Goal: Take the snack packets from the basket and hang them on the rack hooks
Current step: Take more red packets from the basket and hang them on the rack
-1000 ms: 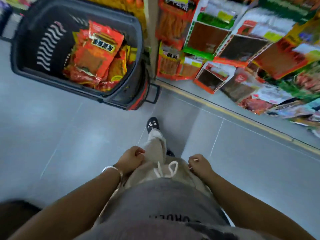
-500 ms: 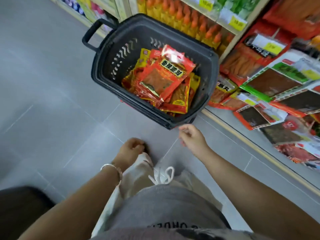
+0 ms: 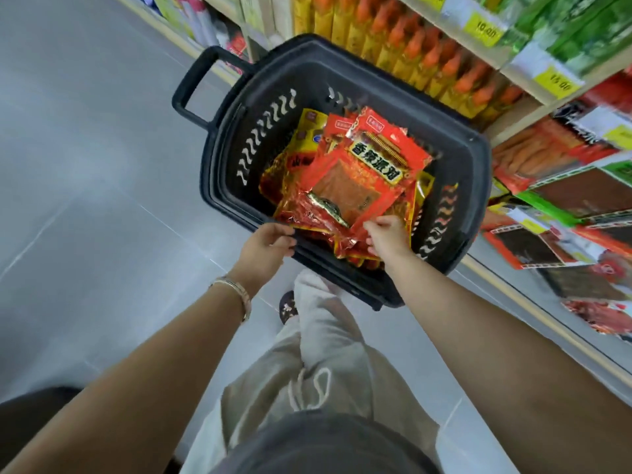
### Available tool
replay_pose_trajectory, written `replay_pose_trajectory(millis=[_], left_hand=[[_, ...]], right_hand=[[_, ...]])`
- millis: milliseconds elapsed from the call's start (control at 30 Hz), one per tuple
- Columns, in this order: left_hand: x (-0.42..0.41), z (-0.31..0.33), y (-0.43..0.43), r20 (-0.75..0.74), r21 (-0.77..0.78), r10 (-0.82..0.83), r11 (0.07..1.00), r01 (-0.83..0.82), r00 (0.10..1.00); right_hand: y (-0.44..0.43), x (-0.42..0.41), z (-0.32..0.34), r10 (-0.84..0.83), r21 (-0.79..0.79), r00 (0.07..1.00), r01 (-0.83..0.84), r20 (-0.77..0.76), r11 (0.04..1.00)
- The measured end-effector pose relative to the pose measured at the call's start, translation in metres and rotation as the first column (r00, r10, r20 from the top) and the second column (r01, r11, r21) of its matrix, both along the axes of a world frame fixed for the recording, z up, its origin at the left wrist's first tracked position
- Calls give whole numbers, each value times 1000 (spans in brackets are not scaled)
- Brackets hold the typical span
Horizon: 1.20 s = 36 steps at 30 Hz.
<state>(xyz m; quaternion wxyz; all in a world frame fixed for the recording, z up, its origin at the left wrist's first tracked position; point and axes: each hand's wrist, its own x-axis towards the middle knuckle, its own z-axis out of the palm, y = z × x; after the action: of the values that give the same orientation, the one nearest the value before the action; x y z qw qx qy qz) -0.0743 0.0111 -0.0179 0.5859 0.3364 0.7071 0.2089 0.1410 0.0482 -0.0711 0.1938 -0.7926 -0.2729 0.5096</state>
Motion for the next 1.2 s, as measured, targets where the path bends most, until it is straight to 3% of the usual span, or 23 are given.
replay_pose_trajectory(millis=[200,300,433,533,600,767,867,933,1000,1200], left_hand=[[5,-11,37,33,-92,18,996,-15,999],[4,-13,58,34,-109,13,994,-9,999],[2,-19,80,20,-126,34,991,-31,999],[1,-22,90,40,-161,76,985,-68,996],[1,-23,94,44,-176,94,981,-85,995],[-1,-23,111,9,-194,2,981,0,1000],[-8,-20,122,-4,-220,-149,965,144,989],[-10,-18,129,110,-275,-173,941,197,979],[-10,-15,137,185,-303,-150,931,202,971],[-20,-16,150,224,-294,1,954,67,975]], right_hand=[[34,18,-27,-178,-174,983,182,41,968],[43,18,-38,-176,-244,984,176,22,954],[50,20,-43,-209,-176,971,227,114,958],[47,23,-34,-240,-8,949,247,206,969],[41,23,-24,-348,71,931,342,111,937],[27,14,8,-507,-11,815,526,-280,851],[21,-1,27,-469,-5,787,510,-401,860],[22,-12,36,-428,-1,764,488,-482,873],[25,-20,43,-399,-2,739,475,-543,880],[44,-26,50,-279,6,754,351,-595,936]])
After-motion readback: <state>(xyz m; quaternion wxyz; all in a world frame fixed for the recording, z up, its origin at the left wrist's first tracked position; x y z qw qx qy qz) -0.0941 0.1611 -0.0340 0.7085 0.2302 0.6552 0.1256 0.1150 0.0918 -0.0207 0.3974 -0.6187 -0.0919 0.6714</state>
